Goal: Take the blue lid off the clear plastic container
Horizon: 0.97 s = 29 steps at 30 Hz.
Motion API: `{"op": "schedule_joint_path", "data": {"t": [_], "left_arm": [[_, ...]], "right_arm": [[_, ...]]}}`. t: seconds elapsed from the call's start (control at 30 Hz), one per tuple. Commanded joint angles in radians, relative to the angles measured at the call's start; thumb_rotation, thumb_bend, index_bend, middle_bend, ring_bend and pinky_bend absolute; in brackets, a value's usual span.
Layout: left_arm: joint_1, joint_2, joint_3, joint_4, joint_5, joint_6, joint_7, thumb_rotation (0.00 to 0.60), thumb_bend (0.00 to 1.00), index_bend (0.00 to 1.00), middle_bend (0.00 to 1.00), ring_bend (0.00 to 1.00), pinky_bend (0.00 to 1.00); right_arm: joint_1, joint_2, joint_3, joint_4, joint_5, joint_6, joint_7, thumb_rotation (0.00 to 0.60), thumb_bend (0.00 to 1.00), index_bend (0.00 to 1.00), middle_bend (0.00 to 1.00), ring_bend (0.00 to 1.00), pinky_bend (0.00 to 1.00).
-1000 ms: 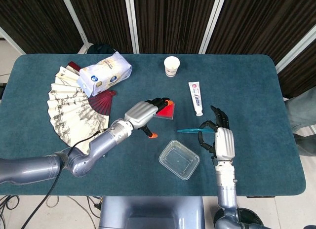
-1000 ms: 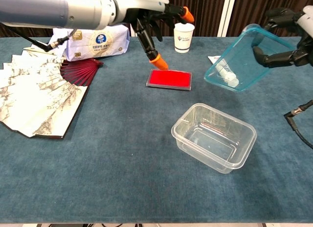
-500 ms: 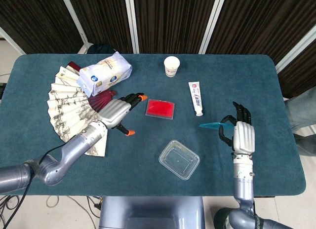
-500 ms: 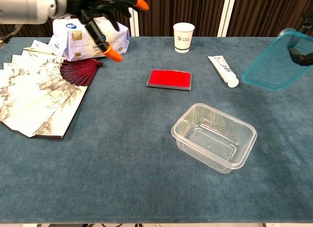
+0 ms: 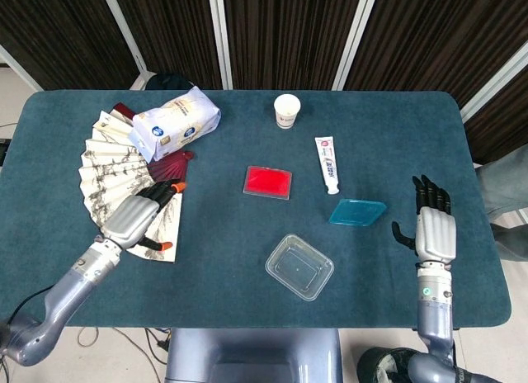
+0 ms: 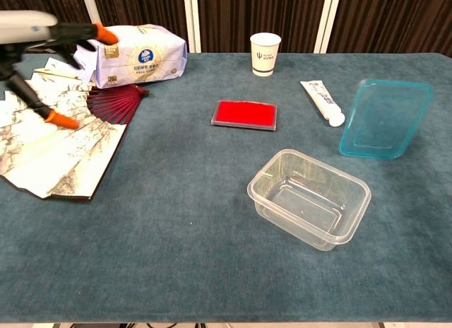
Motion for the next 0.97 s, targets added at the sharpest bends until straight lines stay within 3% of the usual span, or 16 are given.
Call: {"op": "schedule_joint_path", "data": {"t": [0.03,0.3,0.5,0.77,0.97], "left_arm": [[0.076,0.035,0.046,-0.028,0.059,0.075,-0.009,0.600,0.00,0.00,0.00,0.04,0.17],[0.228,0.051,0.142,0.010,0.172,0.222,0.032,0.600,0.00,0.00,0.00,0.03,0.12],[0.334,0.001,0.161,0.089,0.231,0.332,0.024,0.600,0.00,0.00,0.00,0.00,0.00],[0.436,-0.050,0.158,0.275,0.355,0.488,0.097,0.600,0.00,0.00,0.00,0.00,0.00],[0.466,-0.057,0.135,0.291,0.357,0.503,0.070,0.600,0.00,0.00,0.00,0.00,0.00]], "right_arm": [[-0.049,0.067,-0.039,-0.026,-0.032,0.009,0.064,0.600,0.39,0.00,0.00,0.00,0.00],[-0.170,0.236,-0.180,-0.064,-0.208,0.054,0.180,0.600,0.38,0.00,0.00,0.00,0.00],[-0.233,0.297,-0.273,-0.006,-0.385,0.142,0.225,0.600,0.30,0.00,0.00,0.00,0.00],[-0.258,0.316,-0.306,0.069,-0.465,0.188,0.327,0.600,0.24,0.00,0.00,0.00,0.00],[-0.254,0.311,-0.301,0.094,-0.462,0.185,0.338,0.600,0.24,0.00,0.00,0.00,0.00]]}}
